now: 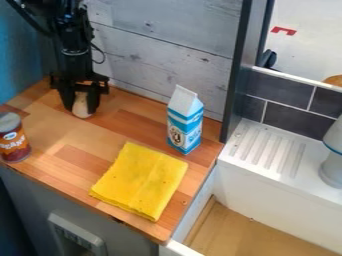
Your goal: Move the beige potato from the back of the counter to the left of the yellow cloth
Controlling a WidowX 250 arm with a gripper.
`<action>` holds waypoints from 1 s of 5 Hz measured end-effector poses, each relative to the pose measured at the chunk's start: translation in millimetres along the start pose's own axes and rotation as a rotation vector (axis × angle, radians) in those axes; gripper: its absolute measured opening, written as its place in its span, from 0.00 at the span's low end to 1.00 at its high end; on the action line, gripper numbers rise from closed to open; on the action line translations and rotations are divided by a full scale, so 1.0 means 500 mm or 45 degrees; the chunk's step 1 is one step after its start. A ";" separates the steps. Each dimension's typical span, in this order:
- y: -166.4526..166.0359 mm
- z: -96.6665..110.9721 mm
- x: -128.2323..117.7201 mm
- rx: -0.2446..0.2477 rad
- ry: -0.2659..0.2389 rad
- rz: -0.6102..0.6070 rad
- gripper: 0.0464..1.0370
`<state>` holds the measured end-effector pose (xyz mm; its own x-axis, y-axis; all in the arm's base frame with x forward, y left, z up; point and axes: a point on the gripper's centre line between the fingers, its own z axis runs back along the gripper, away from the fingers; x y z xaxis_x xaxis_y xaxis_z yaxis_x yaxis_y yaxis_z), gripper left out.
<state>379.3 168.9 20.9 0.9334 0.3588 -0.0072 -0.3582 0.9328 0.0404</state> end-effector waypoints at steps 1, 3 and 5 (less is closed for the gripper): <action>0.019 0.059 -0.015 0.049 -0.059 -0.095 0.60; 0.007 0.137 -0.082 0.016 -0.103 -0.442 0.60; -0.012 0.108 -0.233 -0.039 0.066 -0.682 0.60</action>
<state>273.8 119.5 75.3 0.9836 -0.1669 -0.0685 0.1665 0.9860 -0.0119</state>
